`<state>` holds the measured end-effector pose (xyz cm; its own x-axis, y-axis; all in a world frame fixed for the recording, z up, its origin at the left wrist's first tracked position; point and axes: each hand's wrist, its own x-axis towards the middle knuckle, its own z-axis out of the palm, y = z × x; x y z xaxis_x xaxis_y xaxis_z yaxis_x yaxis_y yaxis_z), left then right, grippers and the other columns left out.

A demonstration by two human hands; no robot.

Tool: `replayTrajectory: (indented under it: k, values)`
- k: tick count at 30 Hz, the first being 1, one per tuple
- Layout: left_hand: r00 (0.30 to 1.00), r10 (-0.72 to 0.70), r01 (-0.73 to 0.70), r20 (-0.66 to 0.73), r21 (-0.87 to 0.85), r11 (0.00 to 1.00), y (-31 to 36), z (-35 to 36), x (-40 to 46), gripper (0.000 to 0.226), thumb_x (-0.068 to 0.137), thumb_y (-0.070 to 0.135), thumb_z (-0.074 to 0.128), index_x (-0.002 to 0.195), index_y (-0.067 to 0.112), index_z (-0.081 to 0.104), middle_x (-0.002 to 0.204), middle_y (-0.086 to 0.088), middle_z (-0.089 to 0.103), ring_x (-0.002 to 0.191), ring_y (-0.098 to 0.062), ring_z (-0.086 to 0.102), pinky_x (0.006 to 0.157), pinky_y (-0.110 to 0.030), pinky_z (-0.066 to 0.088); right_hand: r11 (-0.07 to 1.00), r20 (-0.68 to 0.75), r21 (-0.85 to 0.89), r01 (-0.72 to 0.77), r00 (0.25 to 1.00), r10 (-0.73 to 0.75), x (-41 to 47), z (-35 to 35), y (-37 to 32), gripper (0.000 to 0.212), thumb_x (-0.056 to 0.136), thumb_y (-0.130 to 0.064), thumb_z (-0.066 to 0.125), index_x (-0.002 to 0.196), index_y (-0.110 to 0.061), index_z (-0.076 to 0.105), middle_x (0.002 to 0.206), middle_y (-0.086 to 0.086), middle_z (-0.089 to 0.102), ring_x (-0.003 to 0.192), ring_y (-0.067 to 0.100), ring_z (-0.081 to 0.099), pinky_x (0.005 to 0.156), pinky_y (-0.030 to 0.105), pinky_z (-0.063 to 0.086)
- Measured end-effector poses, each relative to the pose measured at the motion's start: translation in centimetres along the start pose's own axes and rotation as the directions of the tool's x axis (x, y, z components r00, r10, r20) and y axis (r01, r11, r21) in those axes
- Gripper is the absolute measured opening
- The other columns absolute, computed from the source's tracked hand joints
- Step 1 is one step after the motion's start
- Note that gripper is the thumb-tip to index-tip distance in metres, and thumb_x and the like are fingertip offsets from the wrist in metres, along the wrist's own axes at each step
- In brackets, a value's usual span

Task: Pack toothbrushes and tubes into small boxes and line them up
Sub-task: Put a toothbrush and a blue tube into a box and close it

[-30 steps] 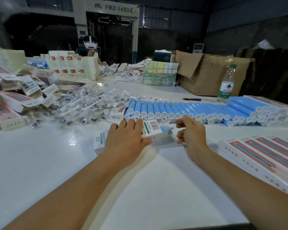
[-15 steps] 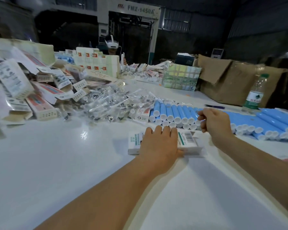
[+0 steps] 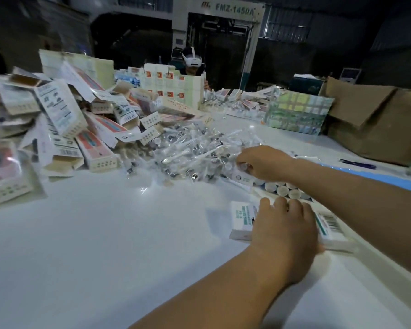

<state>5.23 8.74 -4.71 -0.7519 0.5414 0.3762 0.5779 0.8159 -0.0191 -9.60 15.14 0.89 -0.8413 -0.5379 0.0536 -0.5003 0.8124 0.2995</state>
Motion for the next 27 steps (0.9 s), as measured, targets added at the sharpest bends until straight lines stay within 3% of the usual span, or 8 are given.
replayTrajectory:
  k: [3, 6, 9, 12, 15, 18, 22, 27]
  values:
    - [1.000, -0.009, 0.009, 0.003, -0.014, 1.000, -0.4, 0.3, 0.1, 0.055, 0.094, 0.040, 0.046, 0.134, 0.005, 0.035, 0.132, -0.015, 0.045, 0.115, -0.033, 0.040, 0.094, -0.048, 0.029, 0.998, -0.011, -0.013, 0.054, 0.998, -0.054, 0.5, 0.1, 0.2, 0.023, 0.094, -0.007, 0.048, 0.111, -0.020, 0.058, 0.105, 0.003, 0.060, 0.092, 0.026, 0.057, 0.069, 0.031, 0.039]
    - [1.000, -0.023, 0.023, 0.006, -0.027, 0.999, -0.9, 0.5, 0.0, 0.057, 0.094, 0.043, 0.047, 0.135, 0.006, 0.035, 0.132, -0.015, 0.045, 0.114, -0.033, 0.040, 0.092, -0.047, 0.029, 0.980, -0.226, 0.190, 0.053, 0.974, -0.008, -0.6, -0.6, -0.1, 0.044, 0.095, -0.007, 0.048, 0.136, -0.021, 0.050, 0.115, 0.008, 0.063, 0.090, 0.027, 0.059, 0.074, 0.038, 0.047]
    - [0.999, -0.018, 0.018, -0.031, 0.004, 1.000, -1.3, 0.8, -0.1, 0.057, 0.093, 0.048, 0.047, 0.132, 0.008, 0.037, 0.126, -0.014, 0.049, 0.108, -0.033, 0.043, 0.087, -0.045, 0.030, 0.890, -0.493, 0.451, 0.066, 0.849, 0.187, -3.2, -2.3, 0.3, 0.041, 0.093, -0.006, 0.052, 0.133, -0.017, 0.052, 0.095, 0.004, 0.065, 0.068, 0.020, 0.057, 0.066, 0.034, 0.047]
    - [0.999, -0.009, 0.011, -0.044, 0.043, 0.999, -1.4, 0.9, 0.0, 0.062, 0.092, 0.054, 0.042, 0.137, 0.011, 0.032, 0.127, -0.011, 0.048, 0.110, -0.031, 0.044, 0.088, -0.044, 0.031, 0.691, -0.549, 0.717, 0.095, 0.688, 0.475, -7.7, -3.9, 1.7, 0.044, 0.090, -0.001, 0.053, 0.126, -0.026, 0.050, 0.072, -0.007, 0.050, 0.057, 0.015, 0.051, 0.056, 0.026, 0.044]
    - [0.997, -0.036, 0.038, -0.067, 0.028, 0.999, -1.4, 0.8, 0.2, 0.066, 0.092, 0.060, 0.036, 0.140, 0.016, 0.027, 0.130, -0.006, 0.045, 0.114, -0.027, 0.041, 0.091, -0.042, 0.031, 0.374, -0.449, 0.893, 0.249, 0.481, 0.753, -13.7, -3.8, 2.9, 0.031, 0.088, 0.005, 0.053, 0.104, -0.020, 0.058, 0.059, -0.003, 0.057, 0.050, 0.011, 0.056, 0.049, 0.024, 0.048]
    - [0.991, -0.061, 0.060, -0.120, -0.015, 0.998, -1.1, 0.8, 0.2, 0.065, 0.091, 0.064, 0.031, 0.139, 0.021, 0.025, 0.130, 0.000, 0.044, 0.114, -0.022, 0.040, 0.091, -0.039, 0.030, 0.084, -0.191, 0.936, 0.342, 0.295, 0.936, -18.8, -1.2, 3.1, 0.018, 0.089, 0.002, 0.054, 0.089, -0.016, 0.058, 0.053, -0.004, 0.059, 0.045, 0.009, 0.055, 0.044, 0.021, 0.047]
    - [0.980, -0.108, 0.106, -0.166, -0.018, 0.994, -0.3, 0.7, 0.3, 0.066, 0.091, 0.064, 0.026, 0.142, 0.023, 0.020, 0.133, 0.002, 0.042, 0.116, -0.020, 0.039, 0.094, -0.036, 0.031, -0.255, 0.147, 0.875, 0.411, 0.276, 0.950, -21.2, 2.2, 2.5, 0.013, 0.091, 0.001, 0.055, 0.083, -0.009, 0.056, 0.063, 0.006, 0.053, 0.042, 0.010, 0.053, 0.043, 0.021, 0.047]
    - [0.966, -0.171, 0.175, -0.196, 0.004, 0.985, 0.4, 0.3, 0.3, 0.077, 0.084, 0.067, 0.015, 0.144, 0.020, 0.017, 0.138, 0.000, 0.040, 0.120, -0.022, 0.040, 0.094, -0.036, 0.032, -0.240, 0.154, 0.922, 0.302, 0.284, 0.946, -20.4, 3.0, 1.3, 0.010, 0.087, -0.005, 0.061, 0.087, -0.014, 0.057, 0.063, 0.002, 0.061, 0.045, 0.007, 0.054, 0.044, 0.019, 0.043]
